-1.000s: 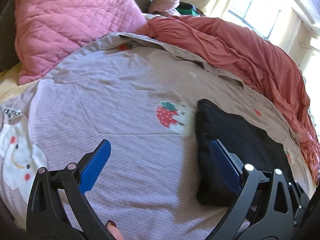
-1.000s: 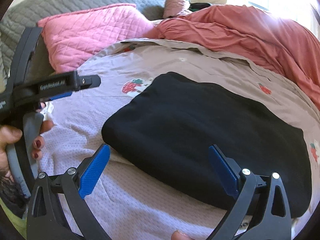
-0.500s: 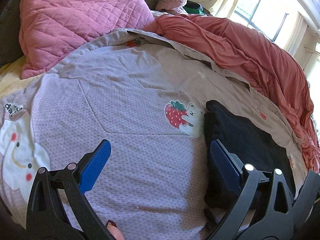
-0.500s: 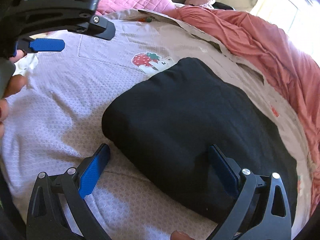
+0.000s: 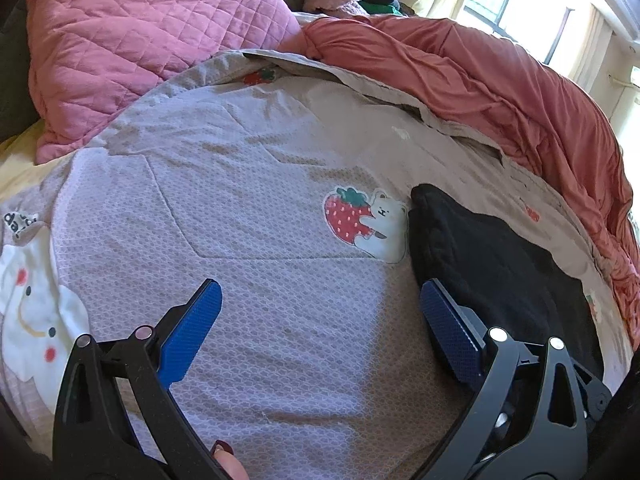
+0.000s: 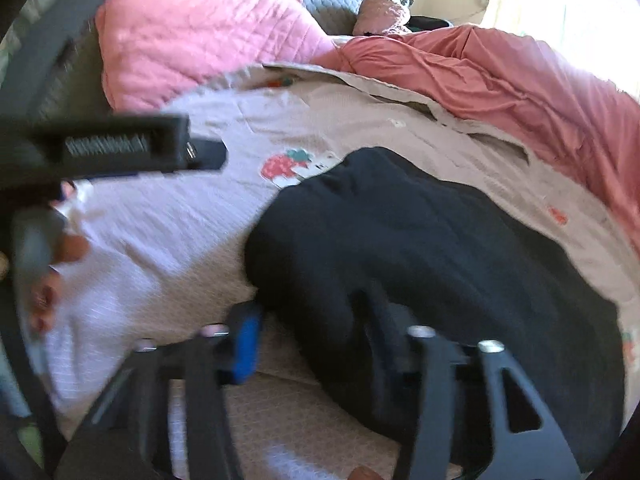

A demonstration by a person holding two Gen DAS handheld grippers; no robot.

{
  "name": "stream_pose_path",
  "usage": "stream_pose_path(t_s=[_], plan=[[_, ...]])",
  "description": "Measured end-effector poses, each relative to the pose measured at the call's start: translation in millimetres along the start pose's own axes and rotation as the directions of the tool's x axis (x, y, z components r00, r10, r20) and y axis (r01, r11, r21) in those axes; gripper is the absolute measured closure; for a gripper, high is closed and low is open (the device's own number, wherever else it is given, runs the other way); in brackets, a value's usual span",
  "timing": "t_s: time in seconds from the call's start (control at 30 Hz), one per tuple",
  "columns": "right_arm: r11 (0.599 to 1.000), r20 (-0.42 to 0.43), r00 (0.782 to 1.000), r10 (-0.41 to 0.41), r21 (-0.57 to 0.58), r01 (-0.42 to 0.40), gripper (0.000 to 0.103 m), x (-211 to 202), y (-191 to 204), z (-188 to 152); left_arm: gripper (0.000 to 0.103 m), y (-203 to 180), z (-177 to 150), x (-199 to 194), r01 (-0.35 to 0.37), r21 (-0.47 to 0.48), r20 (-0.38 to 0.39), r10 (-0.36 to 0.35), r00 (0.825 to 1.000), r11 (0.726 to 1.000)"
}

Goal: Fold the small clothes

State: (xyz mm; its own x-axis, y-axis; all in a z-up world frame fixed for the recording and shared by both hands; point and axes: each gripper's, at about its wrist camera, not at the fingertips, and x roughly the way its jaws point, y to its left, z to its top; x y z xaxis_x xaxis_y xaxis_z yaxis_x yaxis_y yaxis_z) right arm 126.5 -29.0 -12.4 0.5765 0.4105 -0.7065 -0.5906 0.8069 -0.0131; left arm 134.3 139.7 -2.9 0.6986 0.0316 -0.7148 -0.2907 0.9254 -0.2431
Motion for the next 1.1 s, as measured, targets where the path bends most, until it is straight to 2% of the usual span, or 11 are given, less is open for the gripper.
stream_pose_path(t_s=[0.13, 0.27, 0.37, 0.47, 0.5, 0.57, 0.67, 0.87, 0.93, 0.97, 1.1], plan=[[0.985, 0.023, 0.995, 0.098, 0.137, -0.101, 0.083, -7, -21, -1, 0.010, -2, -2, 5, 0.040, -0.008, -0.024, -0.040, 0.999, 0.999], [0.967, 0.063, 0.988, 0.139, 0.207, -0.149, 0.085, -18, -33, -5, 0.010, -1, -3, 8, 0.108, -0.043, -0.038, -0.109, 0.993, 0.993], [0.965, 0.079, 0.987, 0.144, 0.212, -0.157, 0.085, -25, -33, -7, 0.010, 1, -4, 12, 0.207, -0.102, -0.049, -0.213, 0.976, 0.973], [0.963, 0.082, 0.986, 0.147, 0.215, -0.162, 0.085, -29, -32, -12, 0.010, 5, 0, 27, 0.422, -0.266, -0.061, -0.453, 0.890, 0.866], [0.963, 0.084, 0.986, 0.147, 0.214, -0.162, 0.085, -29, -32, -12, 0.010, 3, 3, 33, 0.481, -0.316, -0.060, -0.523, 0.850, 0.818], [0.963, 0.085, 0.985, 0.151, 0.211, -0.166, 0.085, -31, -32, -13, 0.010, -5, 6, 43, 0.525, -0.352, -0.077, -0.583, 0.809, 0.775], [0.962, 0.087, 0.984, 0.154, 0.213, -0.170, 0.085, -32, -34, -14, 0.010, -24, 10, 62, 0.510, -0.349, -0.161, -0.586, 0.794, 0.787], [0.963, 0.080, 0.984, 0.162, 0.204, -0.175, 0.085, -32, -33, -15, 0.010, -49, 13, 86, 0.523, -0.386, -0.226, -0.628, 0.745, 0.760], [0.962, 0.084, 0.983, 0.165, 0.205, -0.179, 0.085, -33, -34, -15, 0.017, -57, 11, 89, 0.512, -0.374, -0.260, -0.617, 0.743, 0.773], [0.961, 0.087, 0.982, 0.168, 0.210, -0.183, 0.085, -34, -35, -16, 0.034, -65, 10, 89, 0.501, -0.357, -0.275, -0.601, 0.751, 0.789], [0.954, 0.116, 0.979, 0.167, 0.230, -0.190, 0.085, -45, -43, -18, 0.074, -87, 14, 80, 0.433, -0.262, -0.296, -0.499, 0.814, 0.862]])
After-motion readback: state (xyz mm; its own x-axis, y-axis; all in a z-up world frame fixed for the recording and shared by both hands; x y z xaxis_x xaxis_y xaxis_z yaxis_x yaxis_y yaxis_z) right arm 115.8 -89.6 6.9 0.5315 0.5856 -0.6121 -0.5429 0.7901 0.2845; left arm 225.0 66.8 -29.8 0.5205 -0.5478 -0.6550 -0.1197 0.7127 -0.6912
